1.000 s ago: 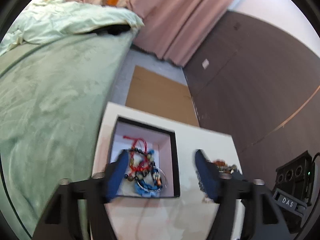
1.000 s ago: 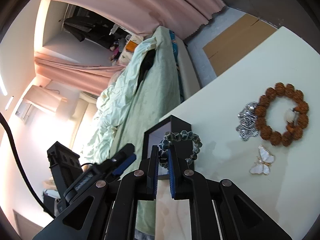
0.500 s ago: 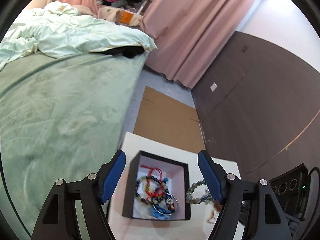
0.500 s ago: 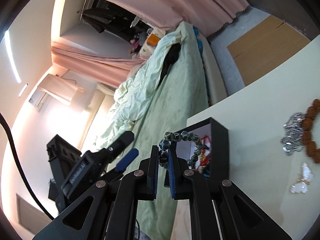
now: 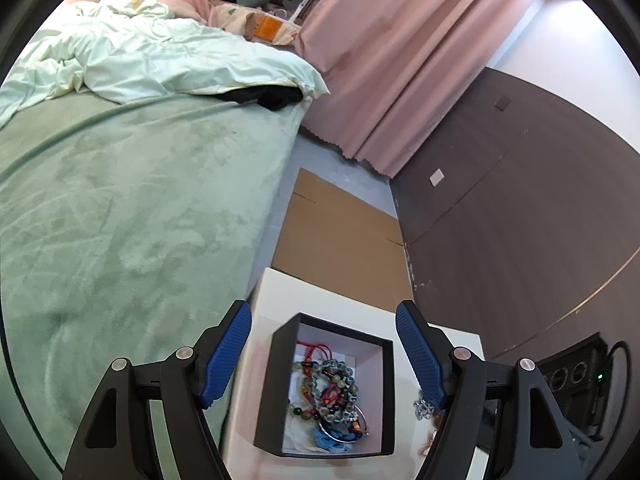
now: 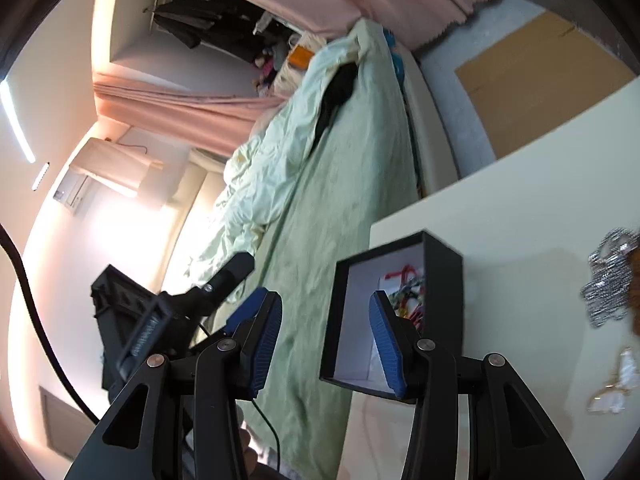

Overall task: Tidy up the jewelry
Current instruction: 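Carry the bead bracelet with the left tool and release it into the box, then move the left tool back over the table toward the white butterfly pendant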

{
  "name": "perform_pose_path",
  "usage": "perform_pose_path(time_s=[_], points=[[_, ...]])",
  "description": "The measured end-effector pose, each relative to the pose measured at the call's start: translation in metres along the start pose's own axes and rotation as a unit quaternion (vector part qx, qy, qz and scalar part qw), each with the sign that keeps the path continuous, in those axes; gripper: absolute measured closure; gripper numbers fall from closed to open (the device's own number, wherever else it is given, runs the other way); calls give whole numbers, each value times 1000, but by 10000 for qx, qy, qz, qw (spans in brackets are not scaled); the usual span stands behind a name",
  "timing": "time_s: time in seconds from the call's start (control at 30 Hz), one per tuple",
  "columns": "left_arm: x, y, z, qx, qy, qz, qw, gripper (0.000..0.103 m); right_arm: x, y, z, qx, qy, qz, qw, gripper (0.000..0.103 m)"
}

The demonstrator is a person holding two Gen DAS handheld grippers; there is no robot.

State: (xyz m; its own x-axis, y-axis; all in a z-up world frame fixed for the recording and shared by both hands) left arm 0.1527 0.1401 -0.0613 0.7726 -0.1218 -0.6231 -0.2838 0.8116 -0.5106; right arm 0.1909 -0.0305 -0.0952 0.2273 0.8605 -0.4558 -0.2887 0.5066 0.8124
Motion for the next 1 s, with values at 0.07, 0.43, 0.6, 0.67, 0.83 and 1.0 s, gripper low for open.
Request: perform_pose_path(time_s=[0.07, 0.43, 0.6, 0.67, 0.83, 1.0], points=[[-1, -4, -3, 45, 30, -27, 10000, 28, -10, -5, 0, 20, -86, -141, 9999, 56], [-3, -49, -37, 668, 122, -143, 9976, 28, -81, -25, 4, 155, -694, -1056, 9919, 39], [-8, -76, -57, 1012, 93, -222, 9946, 21, -124, -36, 3, 251, -1055, -1320, 9853, 18], [-14, -86, -63, 1097, -45, -264, 9936, 9, -141, -41, 1, 290, -1159, -1448, 9822, 18], [-20, -107, -79, 1372, -108, -361, 9898, 1, -174, -57, -2, 488, -1283, -1722, 9755, 11], [-14, -123, -102, 1606, 127, -464, 9858, 1, -198, -75, -9, 588, -1260, -2005, 9698, 10]])
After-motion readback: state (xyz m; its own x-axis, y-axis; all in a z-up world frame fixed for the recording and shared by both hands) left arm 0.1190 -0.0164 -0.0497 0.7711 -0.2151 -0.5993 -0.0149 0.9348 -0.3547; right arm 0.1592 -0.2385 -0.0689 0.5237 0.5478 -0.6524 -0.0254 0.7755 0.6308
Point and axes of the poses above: each gripper's, at about its wrist camera, not at the fingertips, and x roughly the way its jaws point, y to its left, z to its top, the point moved 7 cm from there along x, roughly the way its jaws point, and after that the axes turned 1 degree about -z, right-handed, at the moved point
